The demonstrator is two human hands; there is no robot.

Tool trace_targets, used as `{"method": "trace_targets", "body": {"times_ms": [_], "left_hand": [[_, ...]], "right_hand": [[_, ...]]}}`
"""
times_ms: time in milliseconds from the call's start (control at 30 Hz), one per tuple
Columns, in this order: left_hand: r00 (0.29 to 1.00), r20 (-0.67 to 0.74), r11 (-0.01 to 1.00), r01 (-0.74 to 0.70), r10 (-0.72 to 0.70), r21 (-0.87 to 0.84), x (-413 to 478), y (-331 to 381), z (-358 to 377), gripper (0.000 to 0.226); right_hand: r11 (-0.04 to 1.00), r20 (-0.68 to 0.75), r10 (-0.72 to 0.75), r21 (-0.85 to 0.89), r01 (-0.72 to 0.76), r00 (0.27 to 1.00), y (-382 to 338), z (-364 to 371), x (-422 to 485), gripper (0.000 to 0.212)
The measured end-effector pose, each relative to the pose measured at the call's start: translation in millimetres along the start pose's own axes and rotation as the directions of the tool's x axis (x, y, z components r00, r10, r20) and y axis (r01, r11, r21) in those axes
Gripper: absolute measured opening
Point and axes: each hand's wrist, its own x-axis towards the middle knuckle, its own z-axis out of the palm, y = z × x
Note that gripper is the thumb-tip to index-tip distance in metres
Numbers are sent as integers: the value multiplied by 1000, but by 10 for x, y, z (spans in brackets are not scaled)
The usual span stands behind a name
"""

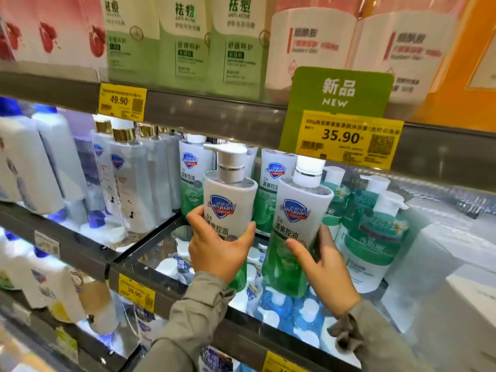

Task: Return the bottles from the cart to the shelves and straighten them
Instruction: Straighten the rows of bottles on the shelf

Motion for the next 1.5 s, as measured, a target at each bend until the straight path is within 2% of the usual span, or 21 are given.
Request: {"method": "trace_targets", "body": {"times_ms": [100, 233, 333, 467, 667, 1000, 1267, 1500], "left_hand": [[1000, -24, 1000, -1, 1, 0, 79, -48, 40, 73], [1000, -4, 1000, 5, -5, 7, 127, -109, 78, 77], [1000, -14, 1000, -10, 10, -3, 146, -125, 86, 76], [999, -16, 999, -30, 30, -12, 171, -176, 114, 75], [999, -26, 999, -43, 43, 9, 229, -209, 146, 73], [1000, 14, 1000, 1, -1, 30, 310, -263, 159, 84], [1000, 18, 999, -2, 1, 46, 338, -301, 147, 88], [1000, -14, 999, -2, 3, 52, 445, -372, 98, 98]], "right_hand": [[1000, -21, 19, 8, -19, 1000, 79, 72, 110, 46], [999, -41, 50, 24, -49, 998, 143, 200, 253, 72], [998, -36, 53, 41, -51, 998, 186, 290, 341, 80], [999, -116, 34, 22, -32, 993, 275, 425, 317, 78], [983, -261, -99, -174, 54, 960, 336, 526, 246, 72], [944, -227, -176, -316, 99, 958, 457, 540, 609, 67], [936, -332, -201, -343, 81, 922, 619, 612, 794, 62], [924, -323, -214, -374, 83, 922, 696, 700, 703, 74]]}}
